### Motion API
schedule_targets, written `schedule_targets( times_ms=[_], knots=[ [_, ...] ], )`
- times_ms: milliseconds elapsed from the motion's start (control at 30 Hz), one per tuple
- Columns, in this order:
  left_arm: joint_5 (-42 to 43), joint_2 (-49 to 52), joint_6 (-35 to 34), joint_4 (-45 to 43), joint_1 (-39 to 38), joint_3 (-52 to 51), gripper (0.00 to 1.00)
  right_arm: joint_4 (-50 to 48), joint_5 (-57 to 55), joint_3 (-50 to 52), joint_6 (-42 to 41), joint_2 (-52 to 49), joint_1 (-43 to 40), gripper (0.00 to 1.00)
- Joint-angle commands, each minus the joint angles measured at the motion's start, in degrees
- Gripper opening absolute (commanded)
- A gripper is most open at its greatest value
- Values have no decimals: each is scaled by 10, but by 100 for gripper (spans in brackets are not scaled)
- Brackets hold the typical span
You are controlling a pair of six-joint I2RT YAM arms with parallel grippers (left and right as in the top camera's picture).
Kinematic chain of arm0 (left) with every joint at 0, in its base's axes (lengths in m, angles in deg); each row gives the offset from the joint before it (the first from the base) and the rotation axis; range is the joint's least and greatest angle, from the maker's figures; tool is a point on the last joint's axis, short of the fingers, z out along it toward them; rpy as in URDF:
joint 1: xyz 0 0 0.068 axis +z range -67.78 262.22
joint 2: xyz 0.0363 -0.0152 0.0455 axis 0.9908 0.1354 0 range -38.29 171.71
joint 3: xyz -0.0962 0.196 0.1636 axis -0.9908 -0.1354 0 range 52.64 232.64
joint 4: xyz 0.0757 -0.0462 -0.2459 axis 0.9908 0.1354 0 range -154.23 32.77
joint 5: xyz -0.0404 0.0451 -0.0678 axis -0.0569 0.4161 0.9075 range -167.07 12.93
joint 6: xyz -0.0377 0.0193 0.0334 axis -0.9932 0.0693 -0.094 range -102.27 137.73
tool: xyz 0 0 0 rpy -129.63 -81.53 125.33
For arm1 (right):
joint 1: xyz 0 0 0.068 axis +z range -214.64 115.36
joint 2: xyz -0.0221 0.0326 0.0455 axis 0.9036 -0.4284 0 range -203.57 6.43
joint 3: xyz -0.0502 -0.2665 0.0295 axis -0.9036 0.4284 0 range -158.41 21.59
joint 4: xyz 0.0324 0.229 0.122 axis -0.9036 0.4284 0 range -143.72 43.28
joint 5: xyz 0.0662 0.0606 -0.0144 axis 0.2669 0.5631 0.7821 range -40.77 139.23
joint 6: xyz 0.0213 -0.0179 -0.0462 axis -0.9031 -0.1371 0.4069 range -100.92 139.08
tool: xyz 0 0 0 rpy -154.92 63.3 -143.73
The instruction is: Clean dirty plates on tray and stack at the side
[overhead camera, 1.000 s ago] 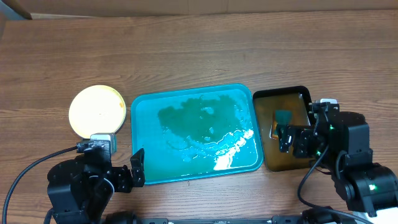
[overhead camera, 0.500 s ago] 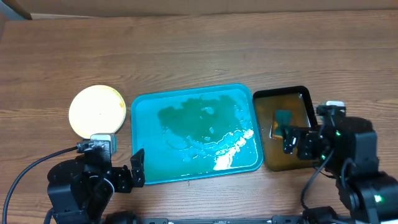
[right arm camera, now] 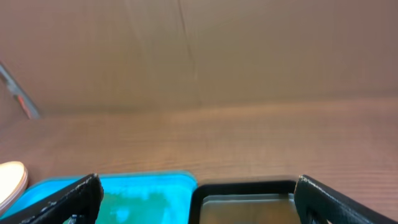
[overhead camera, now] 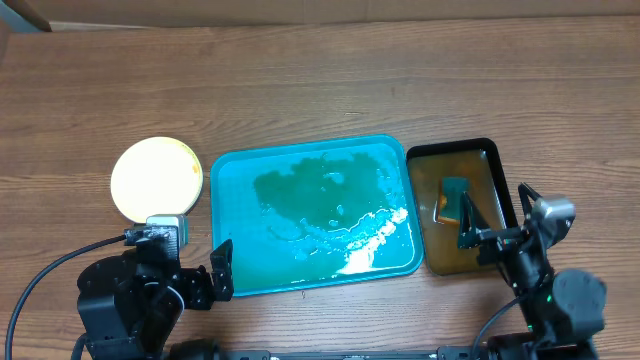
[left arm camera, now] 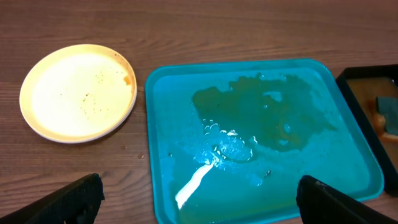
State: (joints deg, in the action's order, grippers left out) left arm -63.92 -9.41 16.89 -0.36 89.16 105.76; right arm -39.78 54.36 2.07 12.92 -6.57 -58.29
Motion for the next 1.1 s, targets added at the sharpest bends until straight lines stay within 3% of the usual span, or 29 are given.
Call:
schedule_targets(
  times_ms=[0,267,433,567,1067],
  knots=[
    [8,-4,15,0,1,-3,100,-73,1,71,4,56,-14,100],
    [8,-4,15,0,0,-3,100,-172,-38,153,4,129,-38,100],
    [8,-4,15,0,1,-3,100,-148,-101,163,5,129,-38,100],
    [8,-4,15,0,1,-3,100,-59,-100,174,4,129,-38,100],
    [8,-4,15,0,1,-3,100,-63,-98,176,4,128,-38,100]
  ],
)
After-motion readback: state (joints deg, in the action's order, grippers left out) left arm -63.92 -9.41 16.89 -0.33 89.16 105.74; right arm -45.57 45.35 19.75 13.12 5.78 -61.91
